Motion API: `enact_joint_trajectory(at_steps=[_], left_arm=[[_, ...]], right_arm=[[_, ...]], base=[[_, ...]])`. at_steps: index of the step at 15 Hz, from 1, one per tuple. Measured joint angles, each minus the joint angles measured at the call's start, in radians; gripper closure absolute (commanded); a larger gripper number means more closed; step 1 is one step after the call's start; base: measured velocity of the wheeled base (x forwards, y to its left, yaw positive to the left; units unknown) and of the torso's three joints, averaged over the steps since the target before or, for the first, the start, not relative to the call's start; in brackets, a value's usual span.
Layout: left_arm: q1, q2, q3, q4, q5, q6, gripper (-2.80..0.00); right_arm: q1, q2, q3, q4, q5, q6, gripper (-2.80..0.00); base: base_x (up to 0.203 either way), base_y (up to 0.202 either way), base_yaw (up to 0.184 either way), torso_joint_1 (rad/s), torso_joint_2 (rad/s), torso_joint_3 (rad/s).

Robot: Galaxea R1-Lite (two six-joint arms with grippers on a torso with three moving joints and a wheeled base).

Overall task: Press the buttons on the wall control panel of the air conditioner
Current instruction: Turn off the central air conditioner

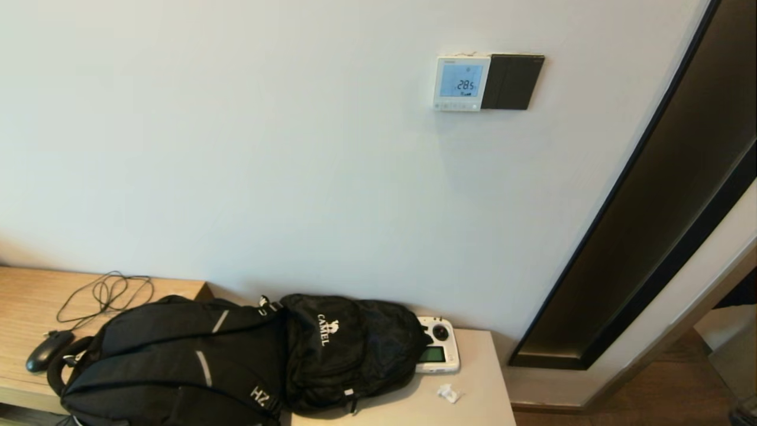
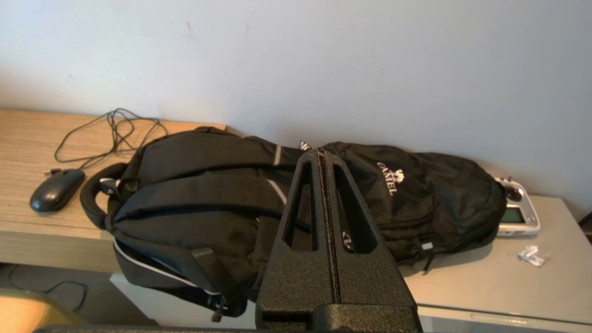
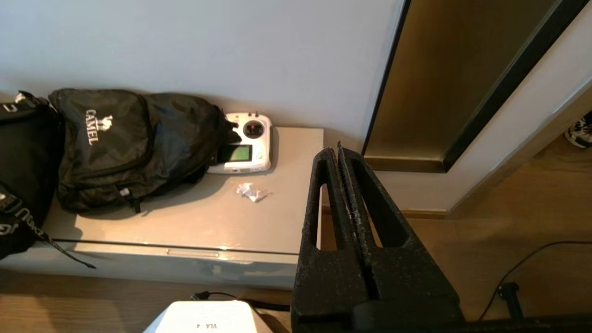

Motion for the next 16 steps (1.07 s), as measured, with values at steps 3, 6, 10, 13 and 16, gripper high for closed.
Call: enact_joint_trajectory(at_steps=[3, 6, 10, 13, 16], left_arm=[[0.0, 0.0, 0.0, 0.0, -0.001, 0.0, 0.0], [0.0, 0.0, 0.0, 0.0, 0.0, 0.001, 0.0], [0.0, 0.0, 0.0, 0.0, 0.0, 0.0, 0.0], [-0.001, 0.0, 0.0, 0.0, 0.0, 0.0, 0.0], [0.0, 0.0, 0.0, 0.0, -0.001, 0.0, 0.0]], right_arm=[[-0.001, -0.087, 0.08, -0.001, 0.001, -0.028, 0.0], [-0.001, -0.175, 0.116, 0.03, -0.007, -0.037, 0.0], [0.002, -0.27, 0.12, 0.09, -0.014, -0.053, 0.0], [0.007, -0.351, 0.121, 0.122, -0.015, -0.065, 0.0], [0.008, -0.408, 0.121, 0.125, -0.015, -0.067, 0.0]], base=[[0.0, 0.0, 0.0, 0.0, 0.0, 0.0], [0.0, 0.0, 0.0, 0.0, 0.0, 0.0], [0.0, 0.0, 0.0, 0.0, 0.0, 0.0], [0.0, 0.0, 0.0, 0.0, 0.0, 0.0], [0.0, 0.0, 0.0, 0.0, 0.0, 0.0]])
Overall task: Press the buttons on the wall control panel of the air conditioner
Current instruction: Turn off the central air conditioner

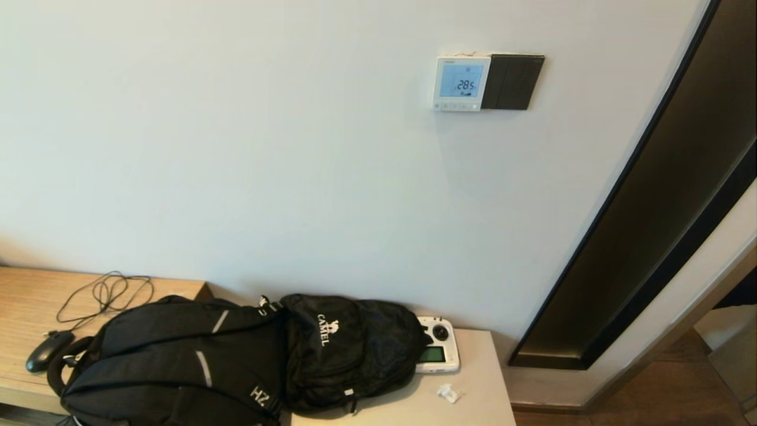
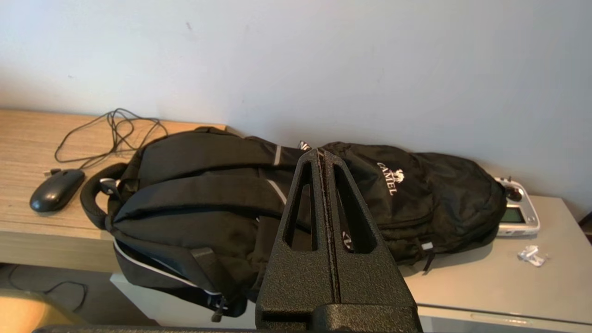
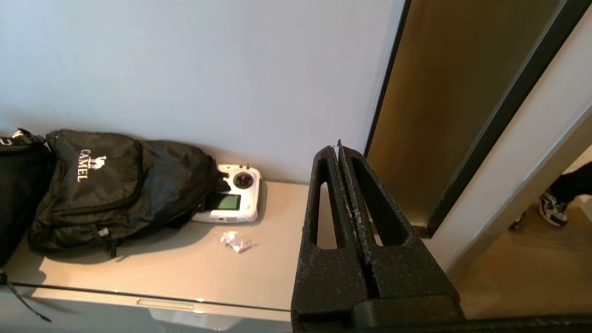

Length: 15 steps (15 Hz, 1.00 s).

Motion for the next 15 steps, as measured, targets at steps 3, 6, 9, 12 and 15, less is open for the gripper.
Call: enact_joint_trajectory(at_steps=[3, 6, 9, 12, 15], left_arm=[[0.0, 0.0, 0.0, 0.0, 0.0, 0.0, 0.0], [0.0, 0.0, 0.0, 0.0, 0.0, 0.0, 0.0], [0.0, 0.0, 0.0, 0.0, 0.001, 0.0, 0.0], [0.0, 0.0, 0.0, 0.0, 0.0, 0.0, 0.0], [0.0, 0.0, 0.0, 0.0, 0.001, 0.0, 0.0]], right_arm=[[0.0, -0.018, 0.0, 0.003, 0.0, 0.007, 0.0], [-0.001, -0.021, 0.001, 0.003, 0.0, 0.009, 0.0], [-0.001, -0.022, 0.001, 0.004, -0.003, 0.028, 0.0], [0.0, -0.022, 0.001, 0.004, -0.008, 0.033, 0.0], [-0.001, -0.022, 0.002, 0.003, -0.008, 0.032, 0.0]], base=[[0.0, 0.0, 0.0, 0.0, 0.0, 0.0], [0.0, 0.0, 0.0, 0.0, 0.0, 0.0], [0.0, 0.0, 0.0, 0.0, 0.0, 0.0], [0.0, 0.0, 0.0, 0.0, 0.0, 0.0], [0.0, 0.0, 0.0, 0.0, 0.0, 0.0]])
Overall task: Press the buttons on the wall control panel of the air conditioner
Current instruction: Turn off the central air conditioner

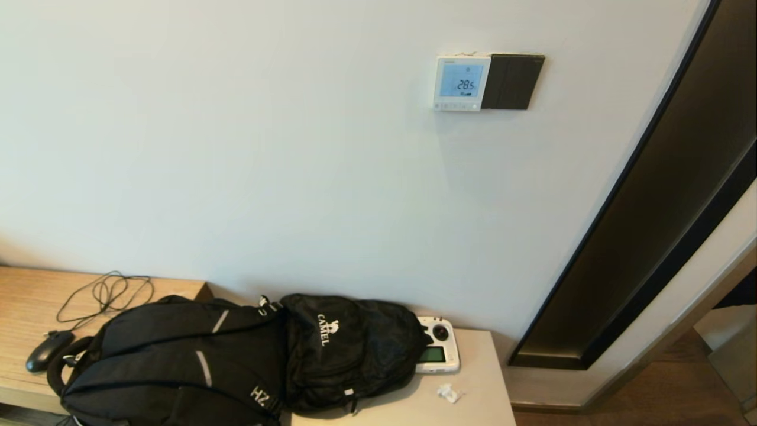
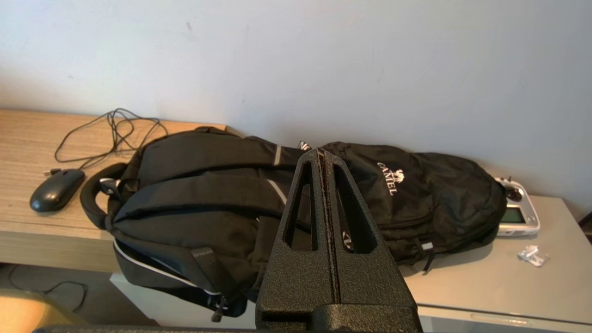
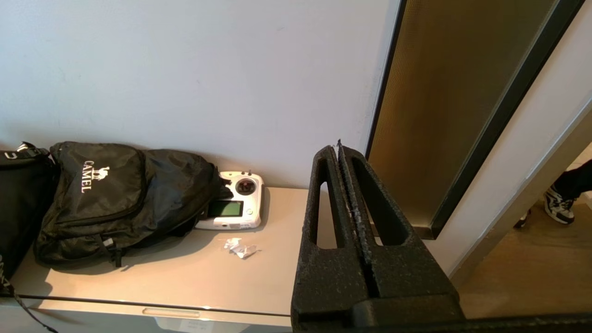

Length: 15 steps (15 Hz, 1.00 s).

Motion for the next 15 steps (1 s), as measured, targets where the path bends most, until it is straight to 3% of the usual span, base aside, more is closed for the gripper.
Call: enact_joint_trajectory(at_steps=[15], left_arm=[[0.0, 0.0, 0.0, 0.0, 0.0, -0.001, 0.0]], right_arm=[[0.0, 0.0, 0.0, -0.001, 0.0, -0.003, 0.0]], base=[[0.0, 0.0, 0.0, 0.0, 0.0, 0.0]])
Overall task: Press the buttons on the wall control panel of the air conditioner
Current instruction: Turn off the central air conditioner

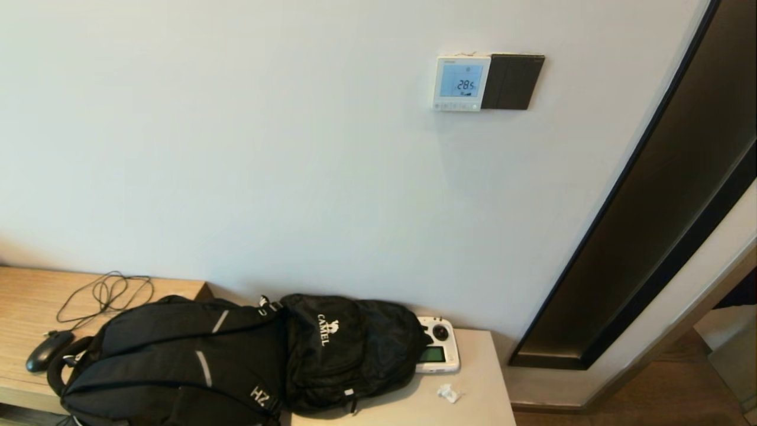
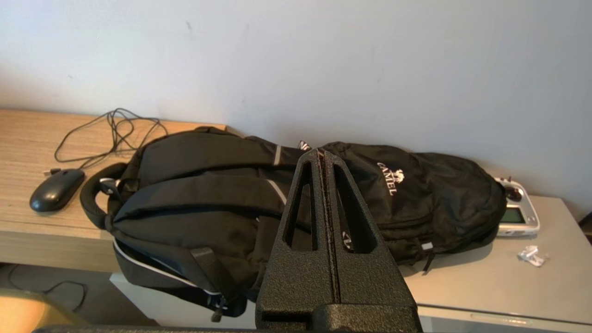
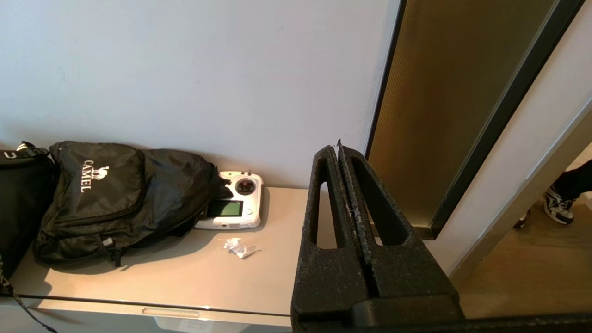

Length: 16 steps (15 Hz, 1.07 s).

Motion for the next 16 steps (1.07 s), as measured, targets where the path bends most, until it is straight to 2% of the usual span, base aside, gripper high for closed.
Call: enact_joint_trajectory(at_steps=[16], left_arm=[[0.0, 0.0, 0.0, 0.0, 0.0, 0.0, 0.0]], right_arm=[[0.0, 0.001, -0.001, 0.0, -0.001, 0.001, 0.0]], base=[[0.0, 0.0, 0.0, 0.0, 0.0, 0.0]])
